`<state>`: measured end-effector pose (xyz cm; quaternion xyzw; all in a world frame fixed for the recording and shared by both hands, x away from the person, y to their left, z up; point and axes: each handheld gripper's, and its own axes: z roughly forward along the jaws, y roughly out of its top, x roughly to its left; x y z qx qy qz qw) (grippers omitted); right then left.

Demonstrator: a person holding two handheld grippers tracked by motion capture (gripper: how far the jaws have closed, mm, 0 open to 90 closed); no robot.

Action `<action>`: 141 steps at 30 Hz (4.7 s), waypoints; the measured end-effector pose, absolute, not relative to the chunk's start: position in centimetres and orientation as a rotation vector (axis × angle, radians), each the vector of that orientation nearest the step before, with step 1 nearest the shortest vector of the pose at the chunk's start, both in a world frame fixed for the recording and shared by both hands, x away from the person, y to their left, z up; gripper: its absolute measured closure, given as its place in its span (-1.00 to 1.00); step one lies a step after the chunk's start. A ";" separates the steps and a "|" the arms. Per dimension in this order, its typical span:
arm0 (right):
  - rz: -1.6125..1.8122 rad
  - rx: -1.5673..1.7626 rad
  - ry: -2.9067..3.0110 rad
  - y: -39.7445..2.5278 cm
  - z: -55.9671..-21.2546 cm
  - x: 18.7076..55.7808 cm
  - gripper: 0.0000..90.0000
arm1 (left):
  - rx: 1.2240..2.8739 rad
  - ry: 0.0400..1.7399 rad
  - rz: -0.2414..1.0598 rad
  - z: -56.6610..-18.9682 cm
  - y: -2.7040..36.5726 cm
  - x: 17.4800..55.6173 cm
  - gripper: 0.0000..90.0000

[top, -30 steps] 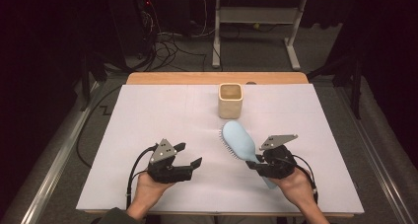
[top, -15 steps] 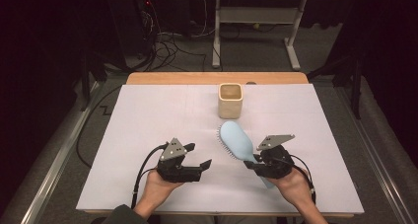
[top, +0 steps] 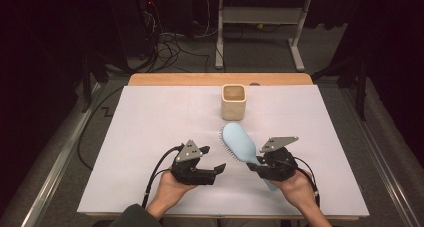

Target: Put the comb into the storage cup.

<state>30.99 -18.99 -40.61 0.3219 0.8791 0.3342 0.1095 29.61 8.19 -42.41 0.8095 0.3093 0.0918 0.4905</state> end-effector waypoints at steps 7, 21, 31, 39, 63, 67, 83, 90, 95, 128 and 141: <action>0.983 0.947 2.589 -19.0 -40.7 31.0 0.57 | 1.971 0.739 0.201 -42.4 7.3 29.7 -0.49; 0.987 0.944 2.584 -19.0 -40.7 30.9 0.57 | 1.965 0.717 0.168 -42.2 5.8 29.9 -0.50; 0.995 0.939 2.577 -18.9 -40.6 30.8 0.57 | 1.944 0.719 0.094 -42.2 4.9 30.4 -0.50; 0.994 0.929 2.581 -18.7 -40.7 30.8 0.57 | 1.934 0.730 0.088 -42.2 4.5 30.7 -0.50; 1.016 0.890 2.585 -18.0 -40.8 30.5 0.57 | 1.922 0.794 0.062 -41.9 3.3 31.5 -0.49; 1.020 0.884 2.585 -17.9 -40.8 30.4 0.57 | 1.912 0.796 0.065 -41.8 3.2 31.5 -0.48; 1.035 0.853 2.588 -17.3 -40.9 30.1 0.57 | 1.915 0.806 0.045 -41.7 3.2 31.7 -0.36; 1.029 0.837 2.590 -17.1 -40.9 30.0 0.57 | 1.934 0.809 -0.042 -41.6 3.8 32.1 -0.29; 1.018 0.832 2.581 -17.0 -40.8 30.0 0.56 | 1.925 0.813 -0.043 -41.5 3.8 32.1 -0.26; 1.028 0.812 2.536 -15.9 -40.4 30.2 0.56 | 1.902 0.817 -0.101 -40.3 4.9 32.3 0.13; 1.116 0.826 2.549 -16.1 -40.2 30.3 0.54 | 1.933 0.795 -0.098 -39.4 5.0 32.2 0.16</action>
